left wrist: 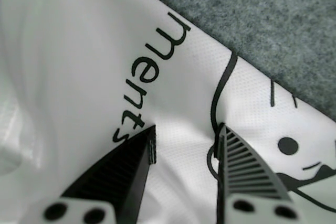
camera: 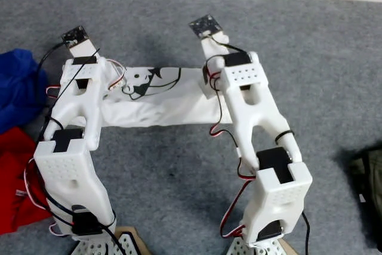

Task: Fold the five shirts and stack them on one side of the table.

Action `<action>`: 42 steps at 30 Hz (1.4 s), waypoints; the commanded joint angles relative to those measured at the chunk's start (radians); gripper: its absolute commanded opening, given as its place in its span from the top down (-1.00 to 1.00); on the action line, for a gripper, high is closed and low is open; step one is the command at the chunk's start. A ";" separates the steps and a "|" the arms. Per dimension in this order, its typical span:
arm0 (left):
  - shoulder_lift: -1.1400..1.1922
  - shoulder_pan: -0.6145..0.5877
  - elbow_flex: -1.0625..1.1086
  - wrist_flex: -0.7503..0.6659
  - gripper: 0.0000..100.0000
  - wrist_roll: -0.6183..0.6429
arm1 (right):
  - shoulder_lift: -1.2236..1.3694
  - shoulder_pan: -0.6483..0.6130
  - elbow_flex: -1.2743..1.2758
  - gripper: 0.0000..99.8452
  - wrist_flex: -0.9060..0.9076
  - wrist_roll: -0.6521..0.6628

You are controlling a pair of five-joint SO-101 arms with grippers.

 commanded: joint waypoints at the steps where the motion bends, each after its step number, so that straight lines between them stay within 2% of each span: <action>1: -0.001 -0.010 -0.021 -0.003 0.57 0.005 | -0.143 -0.067 -0.027 0.65 0.110 -0.014; 7: -0.001 -0.010 -0.021 -0.003 0.57 0.005 | -0.496 -0.142 0.283 0.81 0.114 -0.014; 11: -0.001 -0.010 -0.021 -0.003 0.57 0.005 | -0.667 -0.168 0.628 0.96 -0.062 -0.008; 14: -0.001 -0.010 -0.021 -0.003 0.57 0.005 | -0.694 -0.205 0.837 0.98 -0.228 -0.008; 16: -0.001 -0.010 -0.021 -0.003 0.57 0.005 | -0.684 -0.242 0.880 0.98 -0.306 -0.008; 23: -0.001 -0.010 -0.021 -0.003 0.57 0.005 | -0.568 -0.288 0.849 0.98 -0.489 -0.012; 42: -0.001 -0.010 -0.021 -0.005 0.57 0.005 | -0.162 -0.232 0.377 0.98 -0.489 -0.014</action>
